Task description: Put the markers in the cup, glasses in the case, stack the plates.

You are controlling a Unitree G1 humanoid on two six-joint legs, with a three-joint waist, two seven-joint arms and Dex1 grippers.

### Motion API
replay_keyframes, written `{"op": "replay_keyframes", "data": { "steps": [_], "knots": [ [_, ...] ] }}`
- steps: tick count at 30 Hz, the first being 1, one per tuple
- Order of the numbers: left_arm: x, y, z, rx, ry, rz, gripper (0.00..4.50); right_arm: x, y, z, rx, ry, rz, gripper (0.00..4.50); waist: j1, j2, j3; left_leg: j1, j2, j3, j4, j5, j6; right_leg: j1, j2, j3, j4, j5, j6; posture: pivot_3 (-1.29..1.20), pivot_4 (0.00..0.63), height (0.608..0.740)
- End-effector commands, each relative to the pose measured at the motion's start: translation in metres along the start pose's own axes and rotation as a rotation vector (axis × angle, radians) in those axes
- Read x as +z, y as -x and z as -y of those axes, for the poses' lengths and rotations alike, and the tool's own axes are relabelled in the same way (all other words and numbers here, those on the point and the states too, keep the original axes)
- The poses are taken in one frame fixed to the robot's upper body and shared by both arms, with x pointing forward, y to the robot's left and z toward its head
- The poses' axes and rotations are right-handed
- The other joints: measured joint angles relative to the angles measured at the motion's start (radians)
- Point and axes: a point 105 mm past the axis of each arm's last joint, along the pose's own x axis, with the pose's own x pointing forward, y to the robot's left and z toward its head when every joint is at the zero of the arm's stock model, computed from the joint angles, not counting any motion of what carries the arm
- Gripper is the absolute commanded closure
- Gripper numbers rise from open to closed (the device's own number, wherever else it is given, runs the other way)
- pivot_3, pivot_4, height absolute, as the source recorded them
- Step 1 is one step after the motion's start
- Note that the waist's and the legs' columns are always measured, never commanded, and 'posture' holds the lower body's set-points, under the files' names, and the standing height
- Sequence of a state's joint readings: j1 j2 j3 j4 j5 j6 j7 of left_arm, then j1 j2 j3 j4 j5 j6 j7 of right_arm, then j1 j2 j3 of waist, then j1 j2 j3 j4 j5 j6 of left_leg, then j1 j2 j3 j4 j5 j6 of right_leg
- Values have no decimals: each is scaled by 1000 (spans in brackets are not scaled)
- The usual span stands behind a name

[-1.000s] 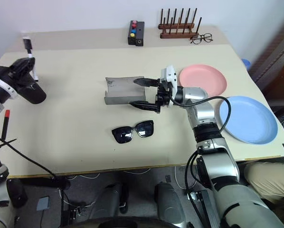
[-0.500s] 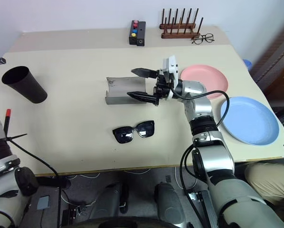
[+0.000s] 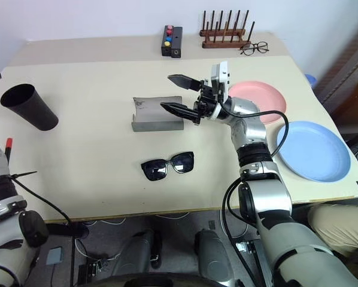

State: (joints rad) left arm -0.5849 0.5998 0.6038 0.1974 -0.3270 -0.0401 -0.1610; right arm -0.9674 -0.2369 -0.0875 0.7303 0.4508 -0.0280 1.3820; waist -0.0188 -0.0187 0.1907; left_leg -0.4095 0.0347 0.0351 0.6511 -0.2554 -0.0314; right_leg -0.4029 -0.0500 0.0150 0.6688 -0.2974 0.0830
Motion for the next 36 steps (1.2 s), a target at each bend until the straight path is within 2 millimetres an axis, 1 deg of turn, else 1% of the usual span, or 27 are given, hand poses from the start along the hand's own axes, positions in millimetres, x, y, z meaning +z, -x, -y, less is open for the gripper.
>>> {"op": "replay_keyframes", "data": {
  "steps": [1,6,9,11,15,20,23,30,36],
  "knots": [
    [10,3,-10,1,-98,56,4396,15,-8,0,20,48,42,0,0,0,0,0,0,0,0,0,0,0,0,0,0,0,0,0,150,740],
    [5,7,-18,36,-197,69,4396,14,-9,-1,25,49,40,0,2,0,0,0,0,0,0,0,0,0,0,0,0,0,0,0,150,740],
    [-4,9,-12,43,-259,67,4396,14,-8,-1,25,49,35,0,5,0,0,0,0,1,0,0,0,0,-1,0,0,0,0,0,150,740],
    [-8,9,-10,70,-249,70,4396,14,-8,-1,25,50,33,0,6,0,0,0,0,1,0,0,0,0,-1,0,0,0,0,0,150,740],
    [-22,11,1,75,-253,50,4396,14,-8,-1,24,52,30,0,5,0,0,0,0,1,0,0,0,0,-1,0,0,0,0,0,150,740],
    [-36,14,3,119,-297,26,4396,14,-7,-1,21,53,28,0,0,0,0,0,0,1,0,0,0,-1,-1,0,0,0,0,0,150,740],
    [-43,13,7,146,-298,21,4396,14,-7,-1,20,53,27,0,2,0,0,0,0,1,-1,0,0,-1,-1,0,0,0,0,0,150,740],
    [-49,10,12,159,-318,18,4396,12,-6,1,8,55,20,0,4,0,0,-1,0,2,0,0,0,-1,-1,0,0,0,0,0,150,740],
    [-53,13,6,187,-330,9,4396,8,-4,0,-2,54,9,0,3,0,0,-1,0,2,0,0,0,-1,-1,0,0,0,0,0,150,740]
  ]
}}
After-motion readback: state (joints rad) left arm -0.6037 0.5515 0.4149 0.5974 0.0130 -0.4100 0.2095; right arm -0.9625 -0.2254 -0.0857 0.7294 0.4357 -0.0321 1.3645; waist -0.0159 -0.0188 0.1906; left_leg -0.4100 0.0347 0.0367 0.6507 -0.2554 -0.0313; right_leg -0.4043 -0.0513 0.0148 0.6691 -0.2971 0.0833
